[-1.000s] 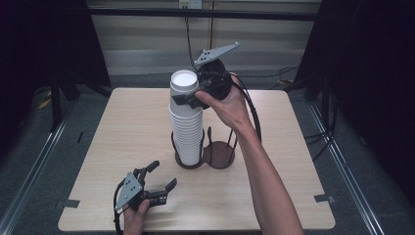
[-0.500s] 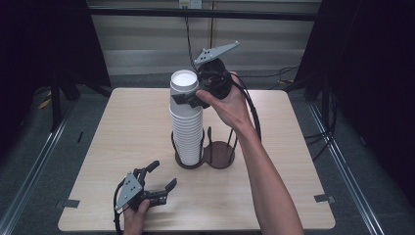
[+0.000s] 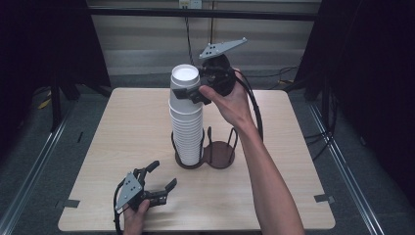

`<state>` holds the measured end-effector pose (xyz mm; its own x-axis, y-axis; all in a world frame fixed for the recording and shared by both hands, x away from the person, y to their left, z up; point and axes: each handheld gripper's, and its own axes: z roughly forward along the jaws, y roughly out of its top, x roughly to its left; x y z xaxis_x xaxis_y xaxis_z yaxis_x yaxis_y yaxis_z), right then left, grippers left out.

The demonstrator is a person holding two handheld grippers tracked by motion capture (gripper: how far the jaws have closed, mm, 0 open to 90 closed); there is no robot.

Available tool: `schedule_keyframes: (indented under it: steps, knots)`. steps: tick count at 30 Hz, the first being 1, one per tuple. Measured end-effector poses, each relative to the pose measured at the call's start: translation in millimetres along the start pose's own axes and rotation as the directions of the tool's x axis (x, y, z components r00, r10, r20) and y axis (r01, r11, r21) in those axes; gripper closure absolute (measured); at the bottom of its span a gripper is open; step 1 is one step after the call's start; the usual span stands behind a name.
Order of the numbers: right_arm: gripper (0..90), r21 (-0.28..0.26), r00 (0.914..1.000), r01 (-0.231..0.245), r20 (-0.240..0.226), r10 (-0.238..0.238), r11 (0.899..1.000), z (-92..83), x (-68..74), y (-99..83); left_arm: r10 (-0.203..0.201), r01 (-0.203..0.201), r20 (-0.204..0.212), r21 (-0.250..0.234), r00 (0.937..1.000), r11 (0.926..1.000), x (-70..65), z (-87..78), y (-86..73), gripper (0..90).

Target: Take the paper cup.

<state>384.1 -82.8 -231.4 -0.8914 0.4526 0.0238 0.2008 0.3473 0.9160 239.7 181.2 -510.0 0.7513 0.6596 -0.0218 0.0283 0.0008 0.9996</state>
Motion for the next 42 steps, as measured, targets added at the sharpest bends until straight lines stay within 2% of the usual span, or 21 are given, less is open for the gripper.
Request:
schedule_keyframes:
  steps: [8, 20, 27, 33, 42]
  knots:
    - [21.0, -0.060, 0.9999, -0.010, 0.005, 0.010, 0.998, -3.7, 0.5, 1.1, 0.004, -0.004, 0.001, 0.001, 1.0000, 1.0000, 0.3, -0.2, 0.0, 16.0]
    - [21.6, -0.157, 0.9999, -0.013, 0.006, 0.014, 0.988, -12.7, 2.8, 2.0, 0.003, -0.003, 0.003, 0.002, 1.0000, 1.0000, 0.2, -0.1, -0.1, 16.0]
    - [21.8, -0.216, 0.9995, -0.023, 0.015, 0.027, 0.976, -20.1, 2.4, 2.3, 0.003, -0.003, 0.003, 0.001, 1.0000, 1.0000, 0.2, -0.1, -0.1, 16.0]
    - [21.9, -0.259, 0.9987, -0.050, -0.001, 0.051, 0.965, -24.4, 1.5, 2.7, 0.005, -0.005, 0.000, 0.000, 1.0000, 1.0000, 0.3, -0.1, -0.1, 16.0]
    - [22.0, -0.317, 0.9986, -0.051, -0.001, 0.054, 0.947, -31.7, 2.5, 4.5, 0.003, -0.003, 0.002, 0.002, 1.0000, 1.0000, 0.2, -0.1, 0.0, 16.0]
